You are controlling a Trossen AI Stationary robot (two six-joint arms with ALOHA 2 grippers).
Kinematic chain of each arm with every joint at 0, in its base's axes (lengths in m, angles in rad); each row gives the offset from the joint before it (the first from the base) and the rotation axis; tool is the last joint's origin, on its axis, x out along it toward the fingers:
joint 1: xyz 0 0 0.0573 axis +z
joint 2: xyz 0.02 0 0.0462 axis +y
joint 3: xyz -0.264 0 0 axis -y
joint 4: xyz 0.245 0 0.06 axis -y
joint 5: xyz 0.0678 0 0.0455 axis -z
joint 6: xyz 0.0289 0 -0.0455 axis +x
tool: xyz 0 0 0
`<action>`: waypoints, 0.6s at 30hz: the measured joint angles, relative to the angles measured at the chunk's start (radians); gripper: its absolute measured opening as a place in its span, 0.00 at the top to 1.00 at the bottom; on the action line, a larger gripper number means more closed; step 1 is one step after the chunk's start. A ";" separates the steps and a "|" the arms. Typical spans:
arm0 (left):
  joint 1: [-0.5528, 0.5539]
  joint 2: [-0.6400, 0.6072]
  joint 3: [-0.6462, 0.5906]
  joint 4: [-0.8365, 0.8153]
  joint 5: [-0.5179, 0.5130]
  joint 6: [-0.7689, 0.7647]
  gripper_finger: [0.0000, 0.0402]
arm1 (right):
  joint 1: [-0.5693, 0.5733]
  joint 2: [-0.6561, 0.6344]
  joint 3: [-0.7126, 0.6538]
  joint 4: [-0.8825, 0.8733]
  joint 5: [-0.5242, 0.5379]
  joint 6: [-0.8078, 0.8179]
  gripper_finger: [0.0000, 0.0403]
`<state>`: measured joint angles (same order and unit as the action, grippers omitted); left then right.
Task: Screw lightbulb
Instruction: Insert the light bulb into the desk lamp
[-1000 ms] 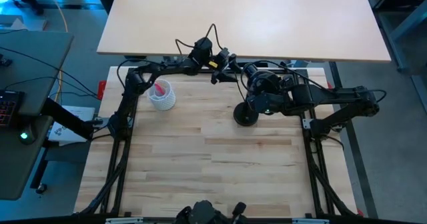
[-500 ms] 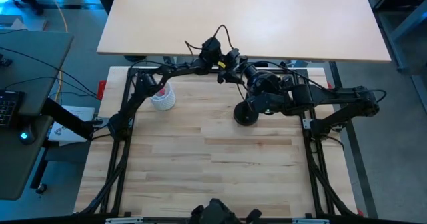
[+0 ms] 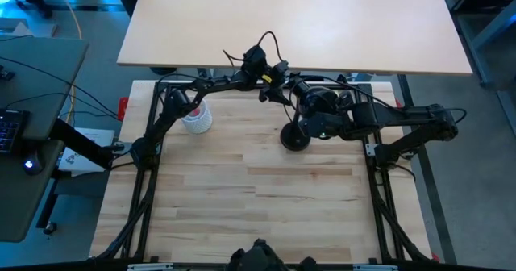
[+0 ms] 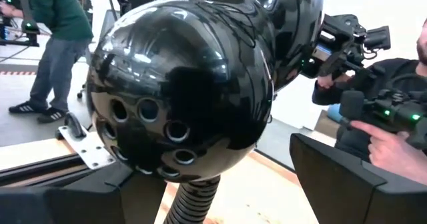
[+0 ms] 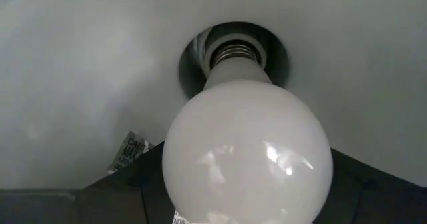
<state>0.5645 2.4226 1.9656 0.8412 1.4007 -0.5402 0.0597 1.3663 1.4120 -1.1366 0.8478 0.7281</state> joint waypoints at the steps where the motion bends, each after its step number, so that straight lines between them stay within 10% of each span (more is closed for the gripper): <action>1: 0.006 0.000 0.000 0.000 0.001 0.004 0.26 | 0.000 0.000 0.000 0.001 0.002 -0.005 0.39; 18: 0.011 -0.006 -0.005 0.110 -0.089 -0.112 0.26 | 0.000 0.000 0.000 0.041 0.003 -0.058 0.39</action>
<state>0.5756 2.4168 1.9606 0.9517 1.3115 -0.6523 0.0601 1.3663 1.4120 -1.0960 0.8505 0.6701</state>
